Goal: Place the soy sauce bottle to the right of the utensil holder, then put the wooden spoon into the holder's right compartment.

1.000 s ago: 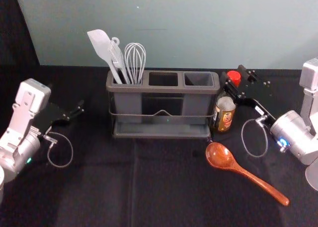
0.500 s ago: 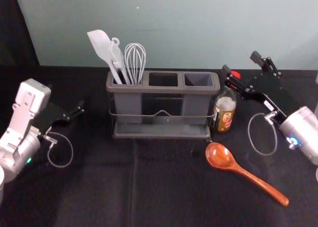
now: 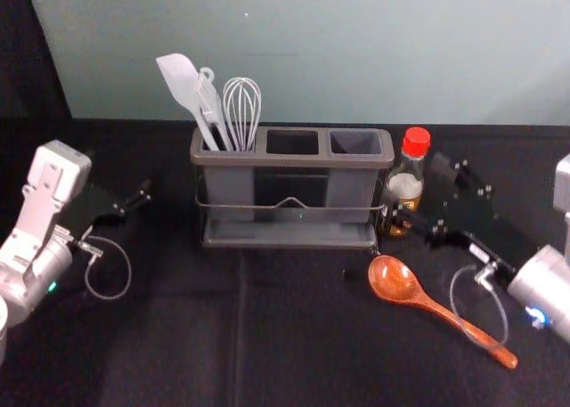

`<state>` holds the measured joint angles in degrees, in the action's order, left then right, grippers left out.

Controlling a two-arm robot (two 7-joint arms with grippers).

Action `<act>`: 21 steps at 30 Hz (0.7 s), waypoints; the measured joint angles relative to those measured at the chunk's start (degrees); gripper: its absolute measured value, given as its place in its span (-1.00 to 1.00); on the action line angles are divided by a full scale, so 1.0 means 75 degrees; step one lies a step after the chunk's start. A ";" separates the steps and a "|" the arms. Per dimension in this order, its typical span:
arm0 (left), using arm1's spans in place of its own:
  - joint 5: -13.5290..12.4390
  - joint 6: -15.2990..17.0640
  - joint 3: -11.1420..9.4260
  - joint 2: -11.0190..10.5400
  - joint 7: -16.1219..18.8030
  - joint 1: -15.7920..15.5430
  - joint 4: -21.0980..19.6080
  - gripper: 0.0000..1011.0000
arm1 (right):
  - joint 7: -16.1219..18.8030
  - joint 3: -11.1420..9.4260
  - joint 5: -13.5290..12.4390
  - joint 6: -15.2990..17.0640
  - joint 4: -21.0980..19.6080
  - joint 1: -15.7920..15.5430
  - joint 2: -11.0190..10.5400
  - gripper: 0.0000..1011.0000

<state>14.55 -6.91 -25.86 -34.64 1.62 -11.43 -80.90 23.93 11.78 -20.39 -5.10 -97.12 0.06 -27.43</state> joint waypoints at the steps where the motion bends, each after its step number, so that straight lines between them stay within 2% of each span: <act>1: 0.0000 0.0000 0.0000 -0.0001 0.0000 0.0000 -0.0001 0.99 | 0.0003 0.0018 0.0020 0.0018 -0.0002 -0.0034 -0.0023 0.98; 10: 0.0000 0.0000 0.0000 0.0000 0.0000 0.0000 -0.0001 0.99 | 0.0127 0.0303 0.0195 -0.0055 0.0454 -0.0123 -0.0050 0.98; 21: 0.0000 0.0000 0.0000 0.0000 0.0000 0.0000 0.0000 0.99 | 0.0127 0.0289 0.0190 -0.0048 0.0420 -0.0128 -0.0057 0.98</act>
<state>14.55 -6.91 -25.86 -34.65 1.62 -11.43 -80.90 24.88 13.95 -18.97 -5.45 -93.98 -0.90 -27.86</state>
